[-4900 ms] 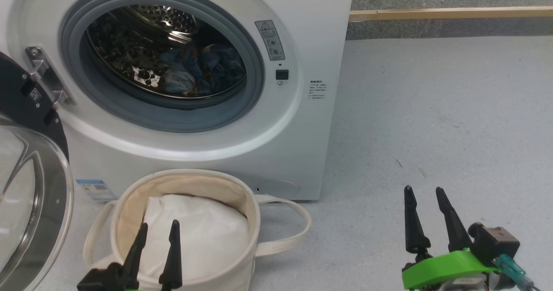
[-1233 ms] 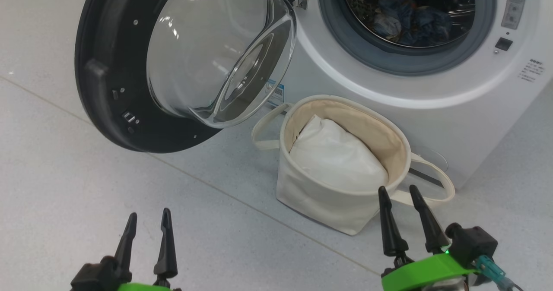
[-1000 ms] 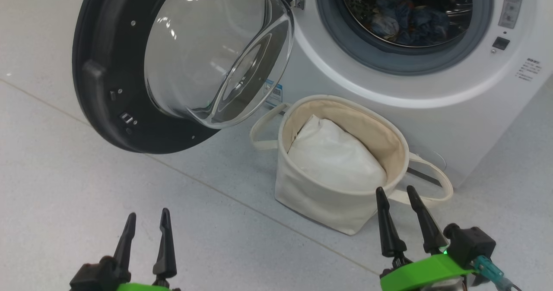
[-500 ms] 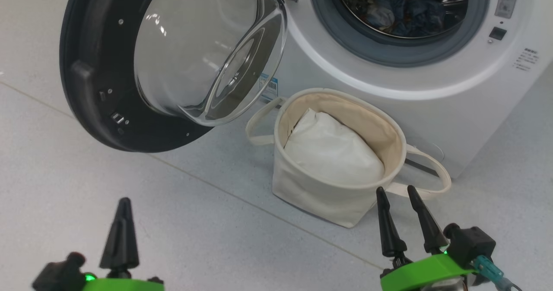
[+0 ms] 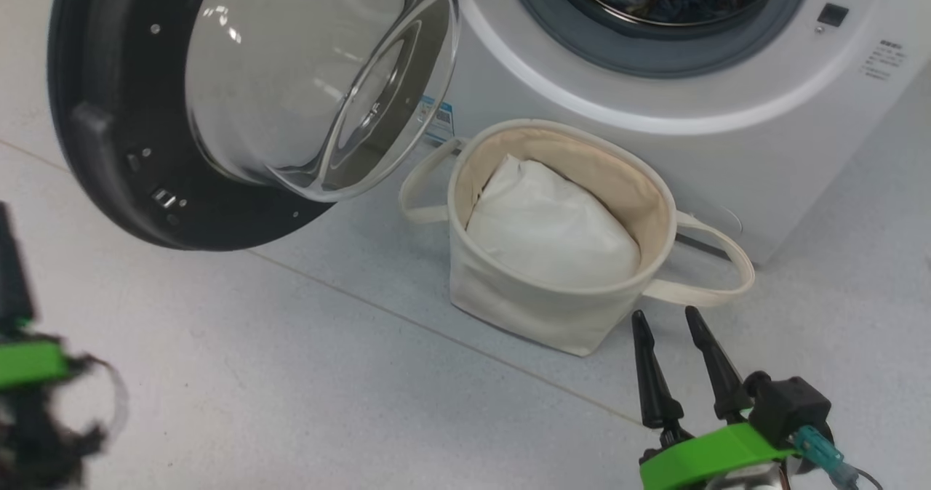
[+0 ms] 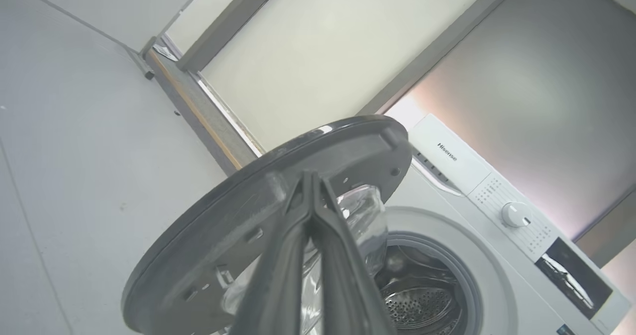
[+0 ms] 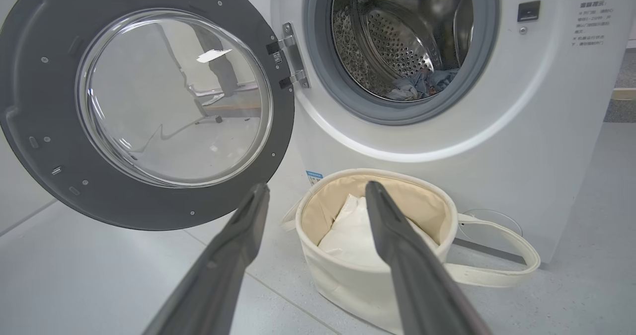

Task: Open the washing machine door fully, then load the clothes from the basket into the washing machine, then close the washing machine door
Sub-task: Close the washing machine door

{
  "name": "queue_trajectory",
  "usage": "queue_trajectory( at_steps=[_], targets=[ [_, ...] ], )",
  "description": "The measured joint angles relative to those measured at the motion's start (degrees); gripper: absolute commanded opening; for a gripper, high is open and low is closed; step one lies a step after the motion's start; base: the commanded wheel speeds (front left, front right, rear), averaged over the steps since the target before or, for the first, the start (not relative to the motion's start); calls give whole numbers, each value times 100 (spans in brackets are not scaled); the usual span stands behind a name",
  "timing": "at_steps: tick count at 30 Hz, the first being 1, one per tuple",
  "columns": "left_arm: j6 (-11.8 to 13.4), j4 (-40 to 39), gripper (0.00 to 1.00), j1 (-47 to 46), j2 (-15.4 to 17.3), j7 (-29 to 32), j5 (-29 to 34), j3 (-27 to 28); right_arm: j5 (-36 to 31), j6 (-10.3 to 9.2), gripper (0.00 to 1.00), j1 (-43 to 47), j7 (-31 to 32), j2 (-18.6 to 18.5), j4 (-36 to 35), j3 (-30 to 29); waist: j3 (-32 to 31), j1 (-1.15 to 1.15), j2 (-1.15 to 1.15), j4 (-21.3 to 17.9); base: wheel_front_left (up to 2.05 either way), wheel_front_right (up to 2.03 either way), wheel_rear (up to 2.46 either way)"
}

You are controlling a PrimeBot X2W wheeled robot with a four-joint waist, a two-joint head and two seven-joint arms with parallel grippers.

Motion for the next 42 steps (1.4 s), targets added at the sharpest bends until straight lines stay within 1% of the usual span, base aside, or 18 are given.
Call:
queue_trajectory(
  at_steps=[2, 3, 5, 6, 7, 9, 12, 14, 15, 19, 22, 26, 31, 34, 40, 42],
  targets=[
    [2, 322, 0, -339, 259, 483, -712, 339, -62, 0, 100, -42, 1, 0, 12, 2, 71, 0, 0, -46, 0, 0, 0],
    [15, 530, 0, -538, 337, 716, -1122, 543, -101, 0, 100, -83, 1, 0, 26, 2, 111, 0, 0, -69, 0, 0, 0],
    [178, 992, 0, -977, 470, 1199, -1894, 903, -194, 0, 100, -178, 0, -1, 32, 11, 209, 0, 0, -116, 0, 0, 0],
    [219, 1218, 0, -1198, 532, 1459, -2272, 1053, -259, 0, 100, -228, 1, -1, 45, 16, 263, 0, 0, -141, 0, 0, 0],
    [303, 1481, 0, -1420, 610, 1641, -2575, 1180, -336, 0, 100, -273, 1, -1, 47, 31, 319, 0, 0, -164, 0, 0, 0],
    [439, 2008, 0, -1785, 860, 1850, -2807, 1349, -463, 0, 100, -358, 0, -7, 41, 81, 445, 0, 0, -217, 0, 0, 0],
    [568, 2725, 0, -2124, 1247, 1840, -2998, 1739, -519, 0, 100, -483, 1, -79, 19, 155, 634, 1, 0, -349, 0, 0, 0],
    [564, 3076, 0, -2270, 1434, 1840, -3128, 1922, -519, 0, 100, -567, 0, -154, -2, 153, 737, 0, 0, -471, 0, 0, 0],
    [564, 3076, 0, -2270, 1434, 1840, -3128, 1922, -519, 0, 100, -567, 0, -154, -2, 153, 737, 0, 0, -471, 0, 0, 0],
    [549, 3576, 0, -2501, 1642, 1958, -3216, 1993, -527, 0, 100, -586, 0, -245, -5, 119, 901, 0, 0, -708, 0, 0, 0],
    [506, 3811, 0, -2637, 1696, 2173, -3409, 2118, -527, 0, 100, -588, 0, -312, -12, 110, 982, 0, 0, -861, 0, 0, 0],
    [459, 3935, 0, -2765, 1735, 2404, -3453, 2054, -526, 0, 100, -585, 0, -330, -35, 98, 1025, 0, 0, -968, 0, 0, 0],
    [457, 4074, 0, -2867, 1727, 2660, -3431, 1825, -526, 0, 100, -584, 0, -342, -35, 104, 1005, -1, 0, -975, 0, 0, 0],
    [457, 4156, 0, -2958, 1640, 2774, -3424, 1712, -531, 0, 100, -581, 0, -349, -36, 103, 989, -1, 0, -944, 0, 0, 0],
    [450, 4237, 0, -3225, 1557, 3215, -3390, 1421, -533, 0, 100, -582, 0, -354, -44, 160, 1053, -1, 0, -913, 0, 0, 0],
    [414, 4268, 0, -3264, 1562, 3353, -3422, 1424, -533, 0, 100, -582, 0, -354, -43, 162, 1063, -1, 0, -924, 0, 0, 0]
  ],
)
